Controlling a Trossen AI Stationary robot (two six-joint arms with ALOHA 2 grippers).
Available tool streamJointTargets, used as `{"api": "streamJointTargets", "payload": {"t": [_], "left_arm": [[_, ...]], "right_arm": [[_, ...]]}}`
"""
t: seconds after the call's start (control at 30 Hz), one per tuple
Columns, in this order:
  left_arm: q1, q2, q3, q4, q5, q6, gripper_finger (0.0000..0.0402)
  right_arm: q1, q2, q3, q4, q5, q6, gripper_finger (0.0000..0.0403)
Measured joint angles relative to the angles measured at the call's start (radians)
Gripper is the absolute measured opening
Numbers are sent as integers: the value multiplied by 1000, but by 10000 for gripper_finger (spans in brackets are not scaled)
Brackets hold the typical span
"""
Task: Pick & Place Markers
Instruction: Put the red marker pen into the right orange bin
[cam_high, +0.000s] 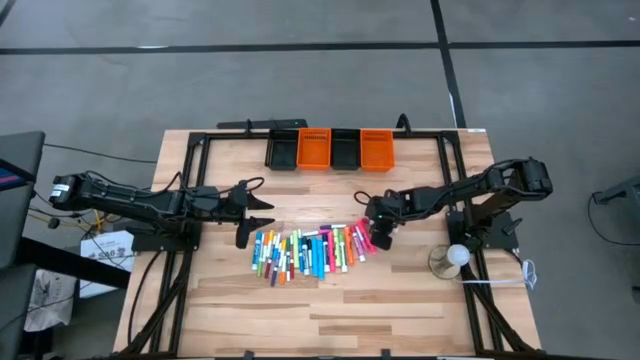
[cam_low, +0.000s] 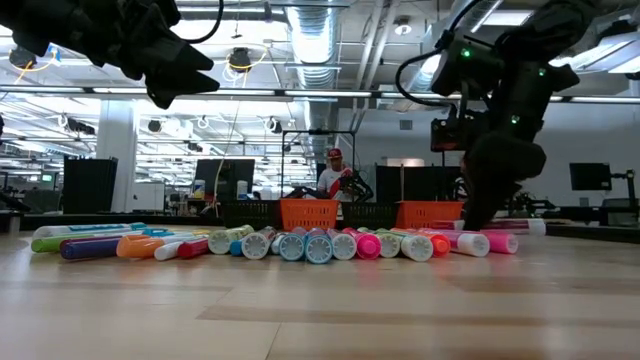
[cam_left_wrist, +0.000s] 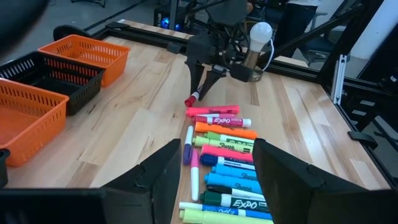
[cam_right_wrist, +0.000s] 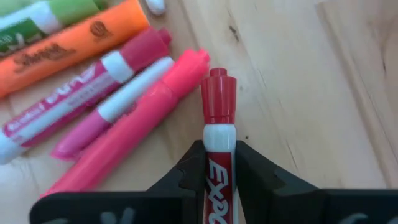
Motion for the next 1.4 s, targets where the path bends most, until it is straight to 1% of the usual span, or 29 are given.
{"api": "streamJointTargets", "payload": {"t": [0.17, 0.33, 0.5, 0.63, 0.73, 0.83, 1.0, 1.23, 1.4], "left_arm": [[0, 0, 0, 4, 0, 27, 195], [1, 0, 0, 11, 0, 36, 195], [1, 0, 0, 33, 0, 41, 195], [1, 0, 1, 50, 0, 85, 195], [1, 0, 1, 50, 0, 86, 195], [1, 0, 1, 50, 0, 86, 195], [1, 0, 1, 50, 0, 82, 195], [1, 0, 1, 50, 0, 52, 195], [1, 0, 1, 50, 0, 52, 195]], "right_arm": [[0, -1, 30, -25, 47, -7, 53], [-6, -2, 68, -55, 156, -19, 54], [-44, -2, 92, -58, 193, -28, 57], [-87, -3, 110, -58, 221, -70, 57], [-130, -3, 131, -54, 228, -98, 58], [-180, -3, 158, -54, 267, -115, 58], [-274, -3, 214, -33, 297, -177, 58], [-425, -4, 258, 52, 291, -277, 58], [-541, -4, 258, 67, 264, -280, 58]]}}
